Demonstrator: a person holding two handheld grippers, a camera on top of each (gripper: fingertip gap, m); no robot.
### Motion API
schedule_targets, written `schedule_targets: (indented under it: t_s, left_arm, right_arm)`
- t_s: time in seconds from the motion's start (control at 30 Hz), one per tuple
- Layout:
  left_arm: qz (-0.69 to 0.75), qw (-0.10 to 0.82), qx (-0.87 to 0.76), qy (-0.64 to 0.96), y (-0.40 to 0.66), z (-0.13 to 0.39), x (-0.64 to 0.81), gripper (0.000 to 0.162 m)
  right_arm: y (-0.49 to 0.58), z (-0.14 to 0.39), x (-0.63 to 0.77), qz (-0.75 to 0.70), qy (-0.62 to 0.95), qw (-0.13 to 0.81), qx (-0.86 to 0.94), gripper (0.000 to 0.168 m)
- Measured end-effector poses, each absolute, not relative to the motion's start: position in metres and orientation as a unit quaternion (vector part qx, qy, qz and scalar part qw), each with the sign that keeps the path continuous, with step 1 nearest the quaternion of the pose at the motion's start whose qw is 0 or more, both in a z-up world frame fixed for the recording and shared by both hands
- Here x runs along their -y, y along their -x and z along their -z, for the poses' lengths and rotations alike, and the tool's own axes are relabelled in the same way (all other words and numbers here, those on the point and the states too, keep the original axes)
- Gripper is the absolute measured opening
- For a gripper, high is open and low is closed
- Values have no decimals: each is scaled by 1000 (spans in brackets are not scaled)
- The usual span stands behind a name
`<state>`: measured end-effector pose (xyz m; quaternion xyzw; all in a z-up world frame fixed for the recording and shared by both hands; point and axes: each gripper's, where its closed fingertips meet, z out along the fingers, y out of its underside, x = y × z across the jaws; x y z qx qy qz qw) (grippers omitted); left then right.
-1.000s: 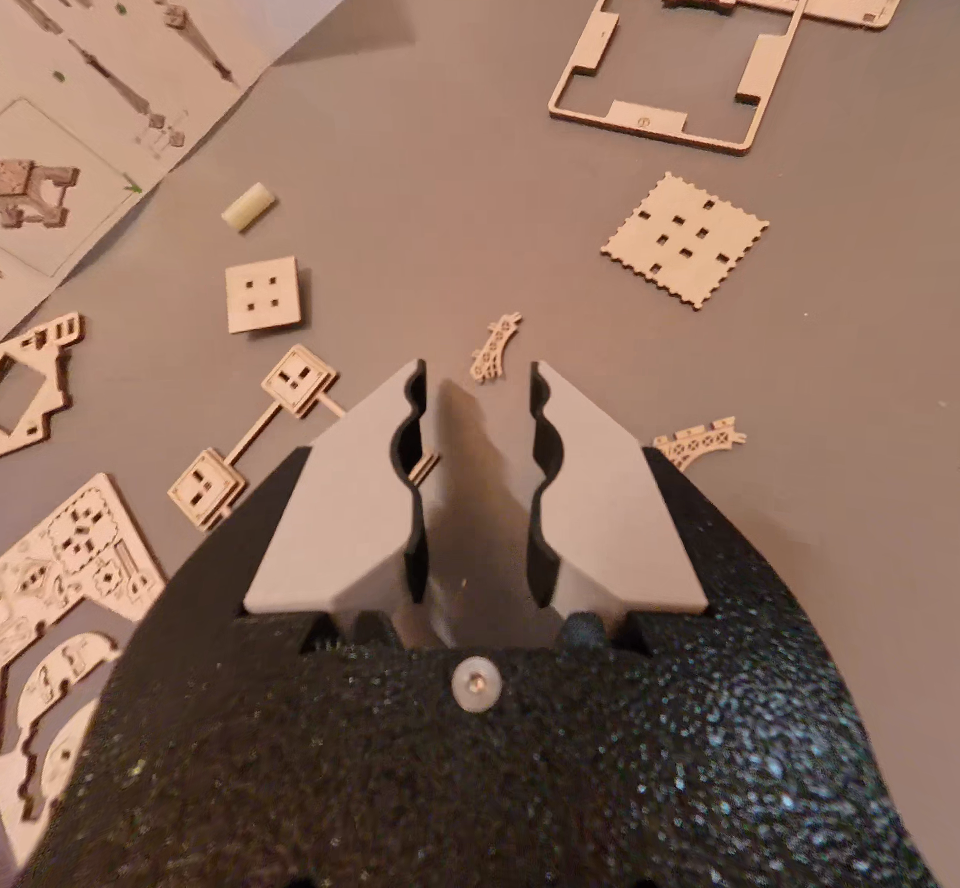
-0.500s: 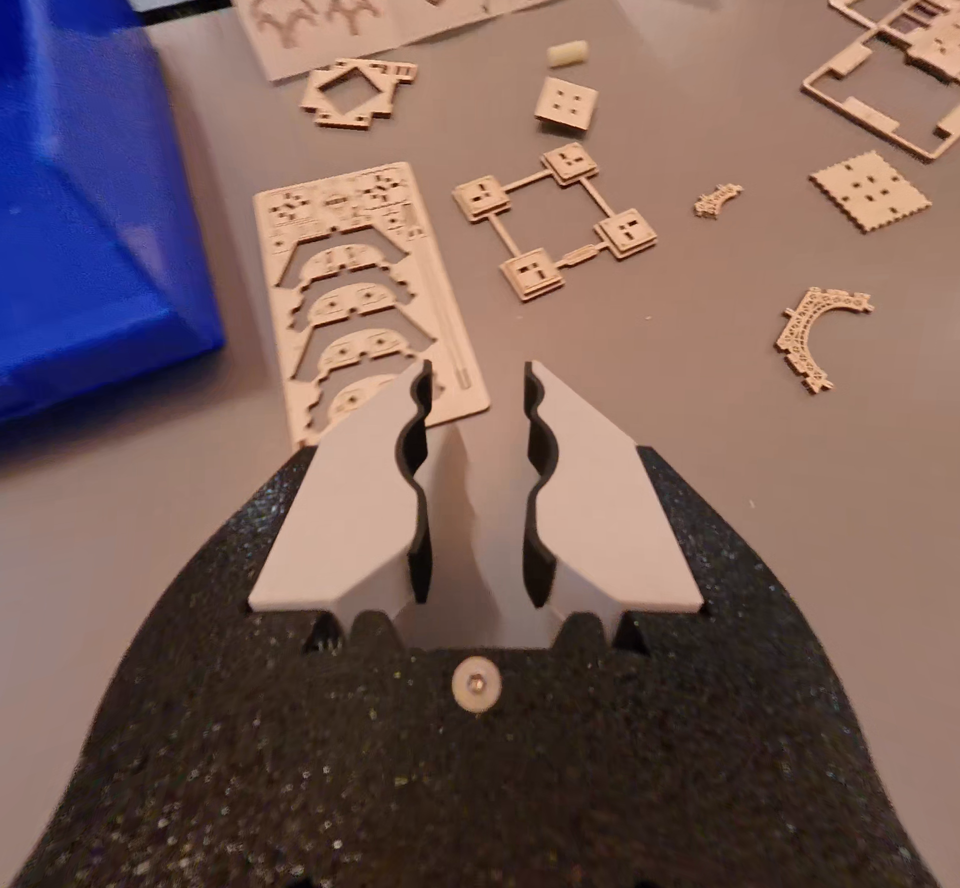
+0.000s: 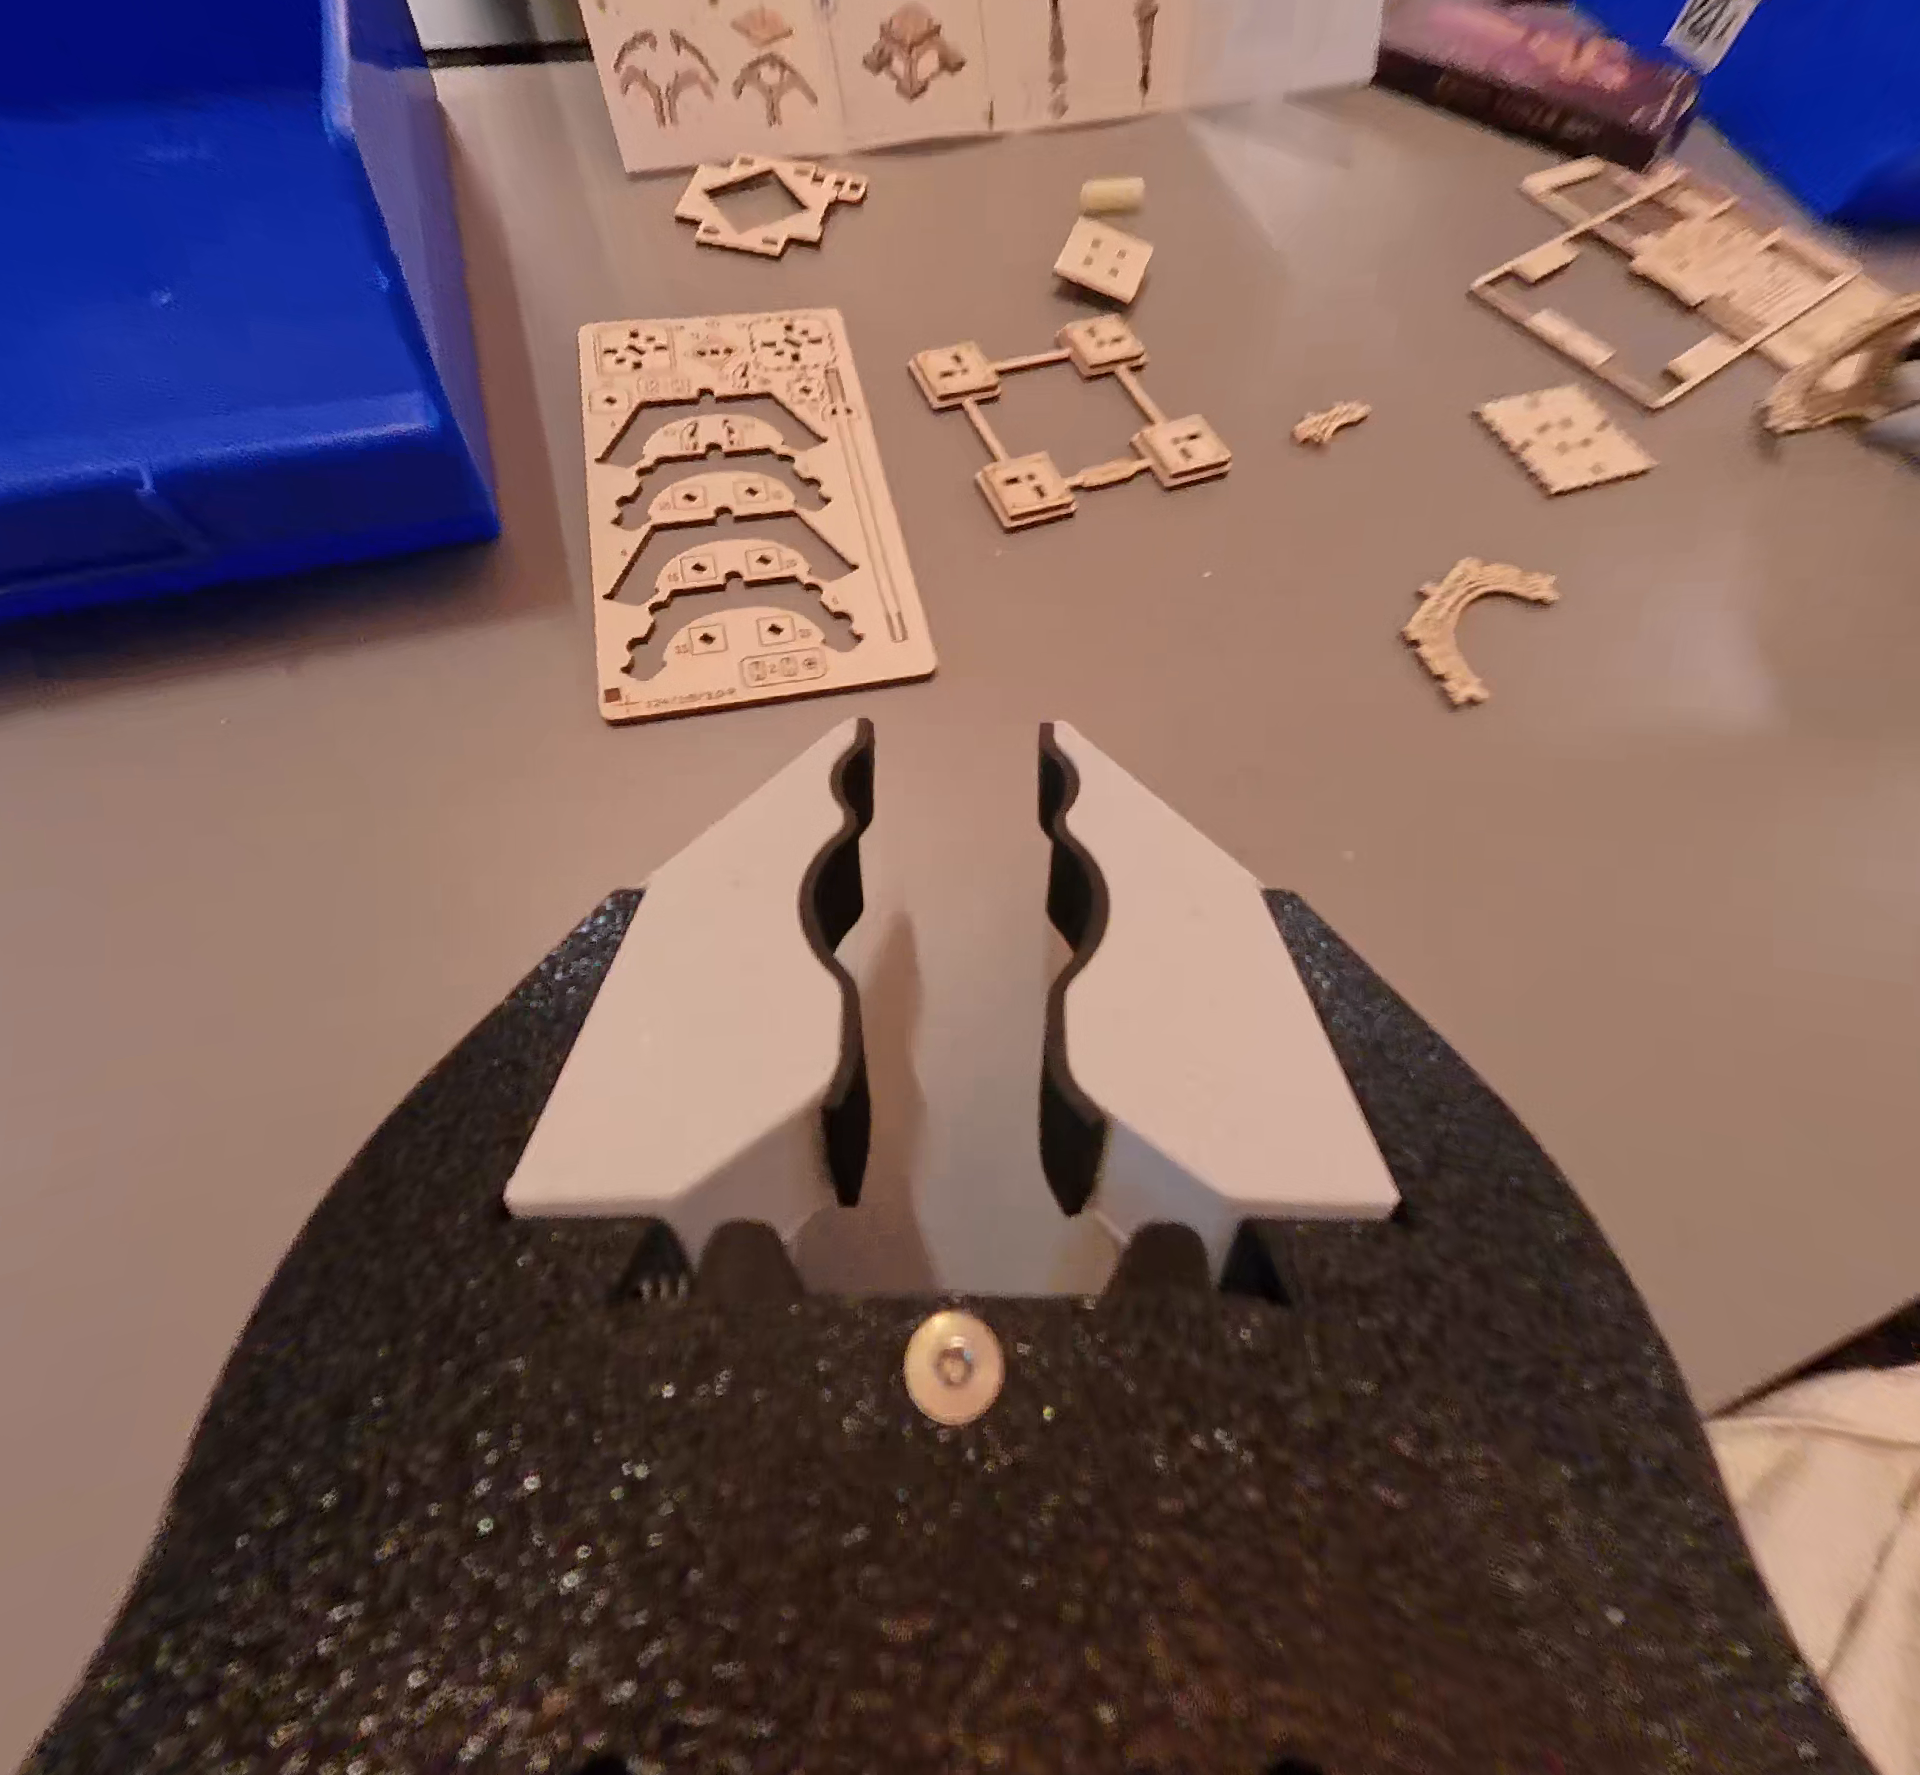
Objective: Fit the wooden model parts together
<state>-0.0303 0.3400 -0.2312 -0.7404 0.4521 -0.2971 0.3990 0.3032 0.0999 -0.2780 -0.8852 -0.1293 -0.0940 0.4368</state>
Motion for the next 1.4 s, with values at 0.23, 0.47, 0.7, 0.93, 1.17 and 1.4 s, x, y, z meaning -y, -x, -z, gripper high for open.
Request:
schedule_targets:
  t_s: [0.23, 0.47, 0.7, 0.93, 1.17, 1.4]
  left_arm:
    - [299, 443, -431, 727, 94, 198, -317, 29]
    - [272, 520, -366, 722, 217, 186, -304, 32]
    - [234, 550, -339, 727, 300, 221, -263, 76]
    - [173, 553, -324, 748, 350, 285, -216, 97]
    - [136, 539, -372, 744, 381, 317, -164, 98]
    - [144, 516, -403, 742, 409, 341, -118, 98]
  right_arm:
    - [-301, 256, -76, 151, 871, 465, 58, 81]
    - [-274, 213, -1, 260, 814, 519, -24, 104]
    - [-202, 187, 49, 305, 757, 570, -96, 111]
    - [-131, 215, 89, 283, 753, 586, -97, 108]
    - [-87, 264, 135, 284, 761, 578, -77, 101]
    - [-74, 328, 179, 281, 795, 527, -105, 105]
